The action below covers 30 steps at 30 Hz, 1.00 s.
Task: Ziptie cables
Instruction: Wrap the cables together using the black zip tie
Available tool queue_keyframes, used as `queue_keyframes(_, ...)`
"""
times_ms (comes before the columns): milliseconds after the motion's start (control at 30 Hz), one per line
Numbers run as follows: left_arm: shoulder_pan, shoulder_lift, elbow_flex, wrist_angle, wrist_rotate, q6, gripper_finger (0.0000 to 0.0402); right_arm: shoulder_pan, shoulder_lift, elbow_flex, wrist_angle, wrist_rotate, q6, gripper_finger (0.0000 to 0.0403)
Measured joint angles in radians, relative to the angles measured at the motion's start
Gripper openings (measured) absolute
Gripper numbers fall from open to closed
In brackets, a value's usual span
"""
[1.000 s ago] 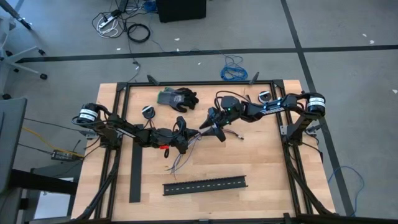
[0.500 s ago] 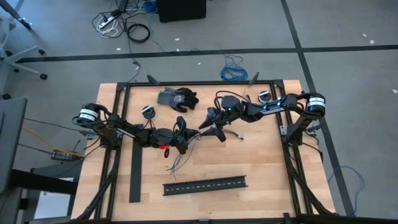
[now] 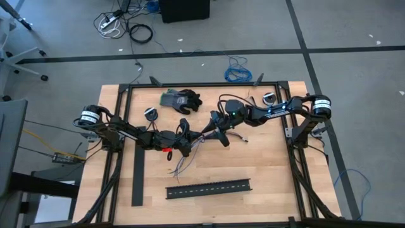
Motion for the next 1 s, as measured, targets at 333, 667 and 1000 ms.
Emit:
queue_keyframes(333, 0.002, 0.0, 0.0, 0.001, 0.0, 0.0, 0.0, 0.001, 0.0, 0.0, -0.006, 0.008, 0.0, 0.0126)
queue_keyframes(667, 0.013, 0.0, 0.0, 0.0, 0.0, -0.024, 0.0, 0.014, 0.0, 0.0, -0.006, 0.023, -0.005, 0.0118)
queue_keyframes(1000, 0.014, 0.0, 0.0, -0.001, 0.0, -0.025, 0.0, 0.014, 0.0, 0.0, -0.027, 0.067, -0.008, 0.008)
